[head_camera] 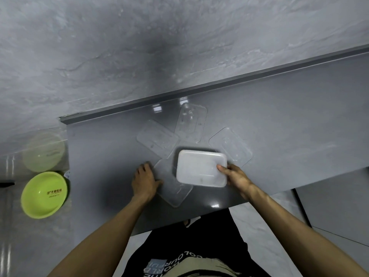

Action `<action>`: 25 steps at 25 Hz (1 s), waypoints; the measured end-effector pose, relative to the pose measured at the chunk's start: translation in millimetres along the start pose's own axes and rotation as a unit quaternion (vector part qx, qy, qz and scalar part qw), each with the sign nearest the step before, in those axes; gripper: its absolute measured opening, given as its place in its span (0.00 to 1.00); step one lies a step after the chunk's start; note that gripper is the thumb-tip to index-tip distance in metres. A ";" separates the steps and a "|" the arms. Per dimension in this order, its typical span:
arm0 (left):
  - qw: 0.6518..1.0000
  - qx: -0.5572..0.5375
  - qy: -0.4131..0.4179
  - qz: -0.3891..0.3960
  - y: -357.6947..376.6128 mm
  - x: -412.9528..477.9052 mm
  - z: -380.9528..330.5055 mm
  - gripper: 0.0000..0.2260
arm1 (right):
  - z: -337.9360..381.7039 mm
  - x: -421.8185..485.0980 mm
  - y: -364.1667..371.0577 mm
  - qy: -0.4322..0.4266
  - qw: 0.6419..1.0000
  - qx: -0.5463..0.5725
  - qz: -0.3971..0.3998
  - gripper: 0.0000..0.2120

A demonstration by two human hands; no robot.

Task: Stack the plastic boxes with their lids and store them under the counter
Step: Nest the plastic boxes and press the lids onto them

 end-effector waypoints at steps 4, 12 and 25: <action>0.999 -0.027 -0.018 0.012 4.8 2.9 1.4 0.34 | -6.8 0.9 0.3 0.021 0.998 0.058 0.029 0.18; 0.957 -0.258 -0.068 0.112 -70.6 -2.1 30.7 0.10 | -4.5 2.4 5.0 0.018 0.997 0.044 0.059 0.22; 0.956 -0.236 0.044 -0.167 -185.5 -20.2 -23.7 0.06 | 79.7 -23.1 42.0 -0.227 0.901 -0.316 -0.190 0.28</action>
Point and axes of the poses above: each hand's wrist, its own x-axis towards the middle knuckle, its own y-axis out of the palm, z = x × y, the point moved 6 cm from there along x, towards the middle knuckle, and after that the axes turned 11 degrees about -x, right-handed, at the moved point
